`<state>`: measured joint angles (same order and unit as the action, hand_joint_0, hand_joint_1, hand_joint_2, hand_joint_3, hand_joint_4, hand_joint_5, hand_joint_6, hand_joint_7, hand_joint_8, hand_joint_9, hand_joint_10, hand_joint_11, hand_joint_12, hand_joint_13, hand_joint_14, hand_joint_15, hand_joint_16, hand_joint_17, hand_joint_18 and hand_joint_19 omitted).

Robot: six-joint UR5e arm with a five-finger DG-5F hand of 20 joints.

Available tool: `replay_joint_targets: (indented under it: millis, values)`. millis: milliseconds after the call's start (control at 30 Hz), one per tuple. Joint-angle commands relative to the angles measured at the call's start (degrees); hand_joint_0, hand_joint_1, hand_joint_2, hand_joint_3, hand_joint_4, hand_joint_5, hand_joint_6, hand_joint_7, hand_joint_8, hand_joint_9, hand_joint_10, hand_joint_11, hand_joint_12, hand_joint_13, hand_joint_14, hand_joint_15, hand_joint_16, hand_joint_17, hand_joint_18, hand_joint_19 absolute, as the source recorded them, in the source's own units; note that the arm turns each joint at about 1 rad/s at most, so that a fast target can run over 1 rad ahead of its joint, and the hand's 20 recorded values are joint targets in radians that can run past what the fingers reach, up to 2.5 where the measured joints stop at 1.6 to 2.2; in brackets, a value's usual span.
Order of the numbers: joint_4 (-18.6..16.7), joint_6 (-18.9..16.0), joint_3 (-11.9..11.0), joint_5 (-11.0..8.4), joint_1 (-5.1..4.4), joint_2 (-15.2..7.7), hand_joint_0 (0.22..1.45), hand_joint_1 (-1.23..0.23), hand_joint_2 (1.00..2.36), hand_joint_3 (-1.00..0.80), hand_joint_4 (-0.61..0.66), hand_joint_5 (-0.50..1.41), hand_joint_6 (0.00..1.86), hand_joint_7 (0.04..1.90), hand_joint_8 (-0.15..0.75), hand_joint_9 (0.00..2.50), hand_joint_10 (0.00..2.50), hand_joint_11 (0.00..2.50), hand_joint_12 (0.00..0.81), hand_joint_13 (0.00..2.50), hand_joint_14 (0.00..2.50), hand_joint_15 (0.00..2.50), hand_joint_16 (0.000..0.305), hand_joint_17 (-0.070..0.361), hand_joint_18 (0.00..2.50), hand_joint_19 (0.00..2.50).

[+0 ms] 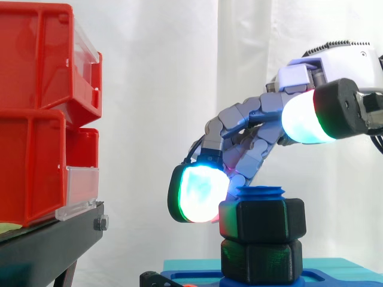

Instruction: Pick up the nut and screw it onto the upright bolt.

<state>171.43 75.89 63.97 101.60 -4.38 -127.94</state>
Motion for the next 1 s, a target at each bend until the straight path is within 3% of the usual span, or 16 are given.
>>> replay_joint_targets:
  millis: [0,700,967]
  values:
    - [-0.3,0.0,0.5,0.35,0.25,0.0,0.49,-0.17,1.00,-0.50,0.29,-0.07,0.50,0.97,0.268,0.81,0.00,0.00,0.295,0.46,0.00,0.00,0.028,0.063,0.04,0.00]
    - [-0.9,0.3,1.3,1.76,1.83,0.0,0.51,-0.22,1.00,-0.50,0.21,-0.01,0.50,1.54,0.294,0.95,0.00,0.00,0.265,0.60,0.00,0.00,0.022,0.049,0.17,0.00]
    - [-0.9,0.4,1.3,2.81,2.53,0.1,0.53,-0.26,1.00,-0.50,0.16,0.02,0.56,1.48,0.296,1.12,0.00,0.00,0.231,0.73,0.00,0.00,0.017,0.038,0.33,0.00]
